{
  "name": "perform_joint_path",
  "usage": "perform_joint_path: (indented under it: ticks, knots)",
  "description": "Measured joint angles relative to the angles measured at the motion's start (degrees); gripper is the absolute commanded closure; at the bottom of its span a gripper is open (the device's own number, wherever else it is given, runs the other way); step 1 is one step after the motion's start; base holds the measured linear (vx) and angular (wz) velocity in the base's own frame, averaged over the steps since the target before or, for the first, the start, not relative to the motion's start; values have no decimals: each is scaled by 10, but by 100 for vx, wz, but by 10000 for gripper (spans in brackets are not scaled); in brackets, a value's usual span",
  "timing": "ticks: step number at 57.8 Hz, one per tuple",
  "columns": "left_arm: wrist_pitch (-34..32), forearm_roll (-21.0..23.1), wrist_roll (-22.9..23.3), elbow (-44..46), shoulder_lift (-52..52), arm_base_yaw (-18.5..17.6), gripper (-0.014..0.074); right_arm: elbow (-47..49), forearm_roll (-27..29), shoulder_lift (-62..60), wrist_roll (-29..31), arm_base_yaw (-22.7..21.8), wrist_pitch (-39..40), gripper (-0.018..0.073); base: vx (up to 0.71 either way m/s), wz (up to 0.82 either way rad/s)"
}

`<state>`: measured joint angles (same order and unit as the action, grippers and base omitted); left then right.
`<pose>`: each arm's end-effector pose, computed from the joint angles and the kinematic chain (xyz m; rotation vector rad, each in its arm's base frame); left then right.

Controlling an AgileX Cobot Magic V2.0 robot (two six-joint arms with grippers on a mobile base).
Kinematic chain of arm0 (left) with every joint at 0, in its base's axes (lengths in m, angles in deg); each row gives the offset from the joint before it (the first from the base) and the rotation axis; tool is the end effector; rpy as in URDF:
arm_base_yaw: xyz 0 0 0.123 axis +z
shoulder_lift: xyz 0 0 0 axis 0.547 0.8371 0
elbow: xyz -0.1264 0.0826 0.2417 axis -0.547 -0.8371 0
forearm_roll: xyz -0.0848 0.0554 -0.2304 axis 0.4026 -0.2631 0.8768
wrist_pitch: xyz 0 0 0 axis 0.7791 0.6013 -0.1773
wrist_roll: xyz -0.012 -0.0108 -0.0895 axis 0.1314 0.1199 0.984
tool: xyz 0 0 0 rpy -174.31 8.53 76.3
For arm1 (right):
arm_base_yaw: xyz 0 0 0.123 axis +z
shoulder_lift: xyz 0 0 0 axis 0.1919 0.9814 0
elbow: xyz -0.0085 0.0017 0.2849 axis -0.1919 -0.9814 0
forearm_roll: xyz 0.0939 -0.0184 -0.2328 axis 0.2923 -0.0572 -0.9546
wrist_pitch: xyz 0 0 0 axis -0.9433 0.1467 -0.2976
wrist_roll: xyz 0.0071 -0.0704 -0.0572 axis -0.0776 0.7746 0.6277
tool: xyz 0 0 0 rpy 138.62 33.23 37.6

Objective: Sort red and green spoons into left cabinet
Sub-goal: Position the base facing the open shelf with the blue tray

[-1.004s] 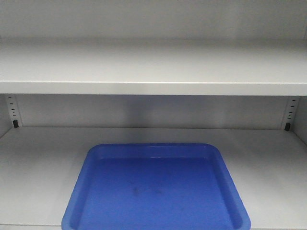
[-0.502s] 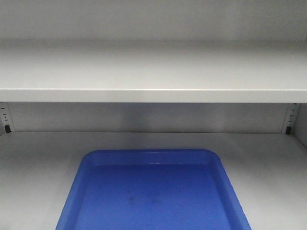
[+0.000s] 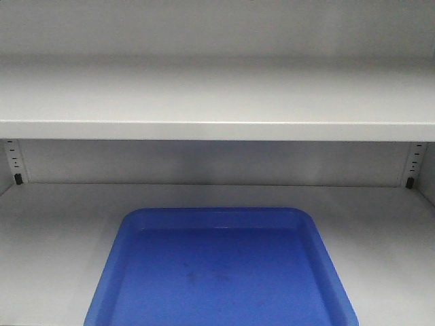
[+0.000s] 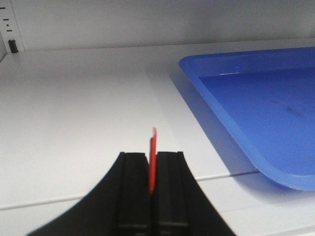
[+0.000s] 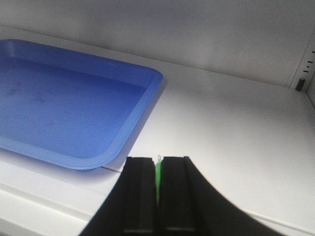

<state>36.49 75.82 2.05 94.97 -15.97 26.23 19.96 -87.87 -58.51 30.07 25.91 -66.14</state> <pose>0.1254 -0.0265 0.2814 0.1325 1.7959 -0.2466 0.0857 0.0227 0.2924 -0.3422 1.7500 0.0951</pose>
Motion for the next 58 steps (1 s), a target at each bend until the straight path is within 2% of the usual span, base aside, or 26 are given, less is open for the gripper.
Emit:
perform_joint_path:
  ticks: [58]
  knots:
    - [0,0,0,0,0,0,596,0,0,0,0,0,0,556,-1,1]
